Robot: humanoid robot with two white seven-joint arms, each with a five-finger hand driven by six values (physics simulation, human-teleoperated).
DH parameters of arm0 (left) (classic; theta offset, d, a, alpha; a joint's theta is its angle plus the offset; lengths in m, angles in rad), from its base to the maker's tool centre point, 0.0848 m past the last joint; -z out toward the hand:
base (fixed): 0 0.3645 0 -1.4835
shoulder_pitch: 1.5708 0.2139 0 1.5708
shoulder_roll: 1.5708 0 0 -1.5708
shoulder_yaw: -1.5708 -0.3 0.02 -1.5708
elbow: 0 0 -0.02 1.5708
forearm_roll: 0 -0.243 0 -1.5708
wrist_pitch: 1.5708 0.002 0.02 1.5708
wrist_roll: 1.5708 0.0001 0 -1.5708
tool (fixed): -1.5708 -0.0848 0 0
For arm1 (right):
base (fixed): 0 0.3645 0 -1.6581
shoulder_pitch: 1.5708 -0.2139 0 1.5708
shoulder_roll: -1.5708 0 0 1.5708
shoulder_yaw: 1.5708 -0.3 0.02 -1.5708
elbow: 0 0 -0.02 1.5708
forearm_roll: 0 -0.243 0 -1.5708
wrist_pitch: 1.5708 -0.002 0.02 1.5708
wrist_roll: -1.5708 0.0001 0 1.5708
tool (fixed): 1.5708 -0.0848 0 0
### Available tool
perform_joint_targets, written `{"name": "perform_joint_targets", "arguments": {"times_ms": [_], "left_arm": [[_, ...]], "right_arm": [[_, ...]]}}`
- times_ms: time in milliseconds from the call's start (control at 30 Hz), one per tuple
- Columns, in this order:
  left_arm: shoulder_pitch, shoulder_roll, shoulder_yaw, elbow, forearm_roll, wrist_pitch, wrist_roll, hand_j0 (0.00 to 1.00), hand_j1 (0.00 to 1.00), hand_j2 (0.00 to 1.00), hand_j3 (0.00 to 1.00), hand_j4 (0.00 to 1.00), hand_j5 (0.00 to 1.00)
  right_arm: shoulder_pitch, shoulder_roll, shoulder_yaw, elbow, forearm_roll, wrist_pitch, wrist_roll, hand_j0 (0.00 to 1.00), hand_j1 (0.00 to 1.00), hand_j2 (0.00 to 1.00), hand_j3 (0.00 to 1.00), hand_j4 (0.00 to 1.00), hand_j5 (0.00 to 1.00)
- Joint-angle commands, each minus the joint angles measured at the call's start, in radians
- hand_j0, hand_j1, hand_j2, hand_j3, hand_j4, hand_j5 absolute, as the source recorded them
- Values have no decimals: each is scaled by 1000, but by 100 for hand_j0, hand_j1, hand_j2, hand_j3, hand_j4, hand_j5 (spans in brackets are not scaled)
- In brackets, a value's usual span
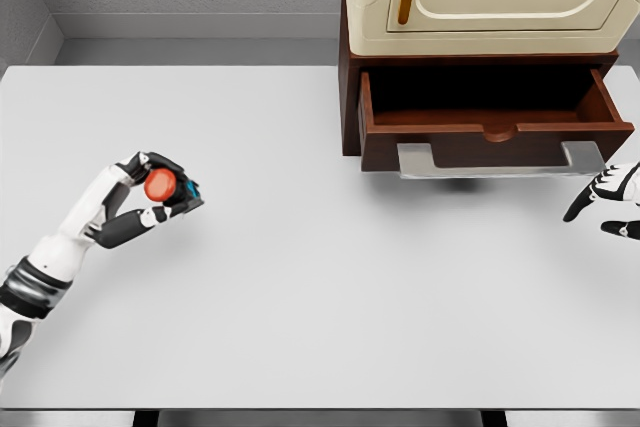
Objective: Put the switch into the drawer with left arm, and close the drawer with right arm
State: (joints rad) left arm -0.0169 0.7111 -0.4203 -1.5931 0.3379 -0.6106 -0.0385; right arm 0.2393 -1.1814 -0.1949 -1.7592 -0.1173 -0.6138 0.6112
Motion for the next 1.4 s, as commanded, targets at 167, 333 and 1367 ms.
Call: {"name": "perform_joint_targets", "arguments": {"times_ms": [167,333,1367], "left_arm": [[-41,-48,-2,-5,4,0,-3,41,41,41,41,41,41],[-64,-94,-2,-25,-43,0,-3,40,40,40,40,40,40],[-259,-325,15,-31,-375,0,-3,39,39,39,39,39,39]], "right_arm": [[0,-1,0,0,-7,3,0,57,57,57,57,57,57],[0,-1,0,1,-7,3,0,58,58,58,58,58,58],[3,-1,0,0,-7,3,0,59,59,59,59,59,59]]}}
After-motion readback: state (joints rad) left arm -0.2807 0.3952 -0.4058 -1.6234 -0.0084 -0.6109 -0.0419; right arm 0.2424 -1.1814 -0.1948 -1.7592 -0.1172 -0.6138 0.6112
